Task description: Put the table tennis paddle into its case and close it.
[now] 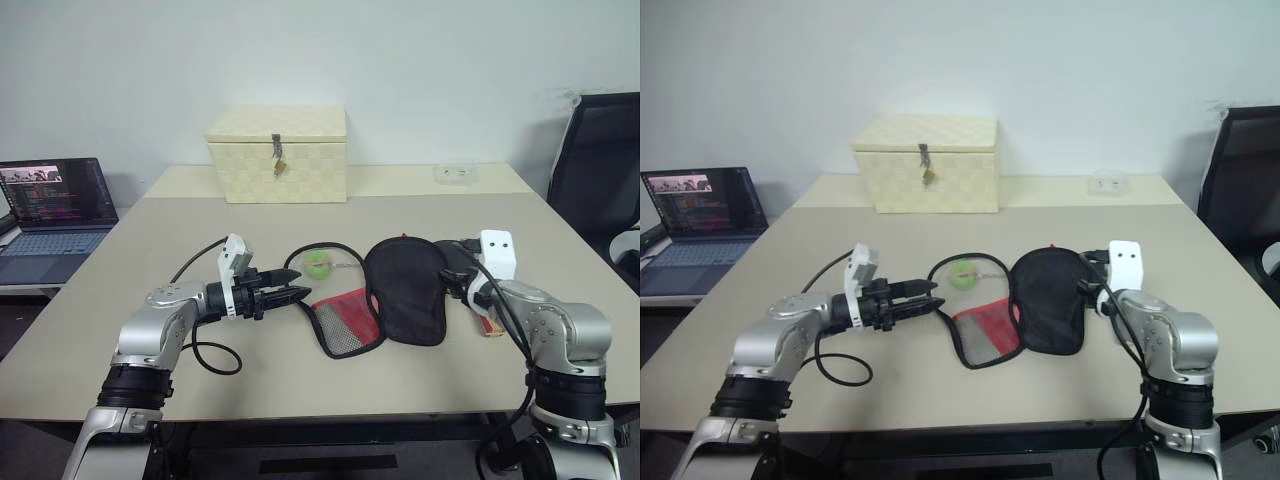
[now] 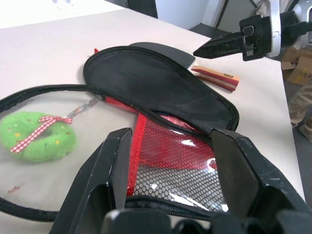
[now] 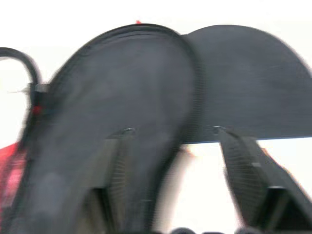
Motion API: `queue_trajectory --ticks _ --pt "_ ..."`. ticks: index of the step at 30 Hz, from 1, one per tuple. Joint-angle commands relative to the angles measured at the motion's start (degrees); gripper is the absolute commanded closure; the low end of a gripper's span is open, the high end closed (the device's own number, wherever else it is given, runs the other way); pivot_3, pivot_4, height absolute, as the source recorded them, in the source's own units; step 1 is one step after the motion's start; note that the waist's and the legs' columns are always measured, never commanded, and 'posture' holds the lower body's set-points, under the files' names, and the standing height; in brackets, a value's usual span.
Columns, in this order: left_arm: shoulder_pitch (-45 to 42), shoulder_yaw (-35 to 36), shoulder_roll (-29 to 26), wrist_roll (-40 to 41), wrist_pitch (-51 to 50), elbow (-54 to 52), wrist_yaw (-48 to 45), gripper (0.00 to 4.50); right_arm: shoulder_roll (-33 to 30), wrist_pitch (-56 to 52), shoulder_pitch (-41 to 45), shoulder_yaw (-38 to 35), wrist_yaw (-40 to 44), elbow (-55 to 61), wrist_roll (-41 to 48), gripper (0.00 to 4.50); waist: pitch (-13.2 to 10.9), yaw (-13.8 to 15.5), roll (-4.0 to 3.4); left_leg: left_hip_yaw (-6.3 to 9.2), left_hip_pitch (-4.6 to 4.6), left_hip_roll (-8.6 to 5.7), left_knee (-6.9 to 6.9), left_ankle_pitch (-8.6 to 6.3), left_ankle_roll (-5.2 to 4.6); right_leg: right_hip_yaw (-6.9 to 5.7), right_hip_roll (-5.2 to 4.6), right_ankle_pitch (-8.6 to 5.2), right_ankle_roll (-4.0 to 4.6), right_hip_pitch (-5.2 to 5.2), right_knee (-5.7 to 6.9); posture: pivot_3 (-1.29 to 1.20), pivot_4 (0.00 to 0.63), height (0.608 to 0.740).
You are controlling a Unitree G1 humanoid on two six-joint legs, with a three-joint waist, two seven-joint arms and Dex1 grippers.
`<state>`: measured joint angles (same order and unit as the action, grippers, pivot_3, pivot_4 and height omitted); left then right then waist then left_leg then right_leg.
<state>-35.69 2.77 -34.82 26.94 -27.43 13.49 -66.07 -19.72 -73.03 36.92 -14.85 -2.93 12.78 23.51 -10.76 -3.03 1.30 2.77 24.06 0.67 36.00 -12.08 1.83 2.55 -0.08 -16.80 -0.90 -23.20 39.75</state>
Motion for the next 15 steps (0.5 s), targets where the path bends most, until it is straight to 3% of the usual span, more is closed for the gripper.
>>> queue_trajectory --ticks 1,9,15 --pt "-1.48 0.55 -0.78 1.10 0.04 -2.34 -1.63 1.70 -2.34 -0.14 -1.77 -1.25 1.13 0.40 -1.55 0.90 0.00 -0.02 0.00 0.00 0.00 0.00 0.00 0.00 0.00 0.00 0.00 0.00 0.00 0.00 0.00 0.00 0.150 0.740" --pt "-1.97 0.16 -0.29 0.60 0.16 -2.61 -2.34 1.70 -6.12 2.48 -5.65 1.39 6.73 -6.96 -3.39 0.90 0.00 -0.16 0.00 -0.04 -0.03 0.01 0.01 0.00 0.00 0.03 0.03 0.00 0.00 0.00 0.04 0.00 0.150 0.740" --pt "-2.13 0.09 0.01 0.33 0.38 -2.51 -2.15 1.70 -6.99 9.63 -3.09 4.82 9.56 -15.14 -6.88 0.90 0.01 -0.22 0.01 -0.07 -0.04 0.00 0.06 0.00 0.00 0.05 0.04 0.01 -0.01 0.03 0.05 0.00 0.150 0.740"
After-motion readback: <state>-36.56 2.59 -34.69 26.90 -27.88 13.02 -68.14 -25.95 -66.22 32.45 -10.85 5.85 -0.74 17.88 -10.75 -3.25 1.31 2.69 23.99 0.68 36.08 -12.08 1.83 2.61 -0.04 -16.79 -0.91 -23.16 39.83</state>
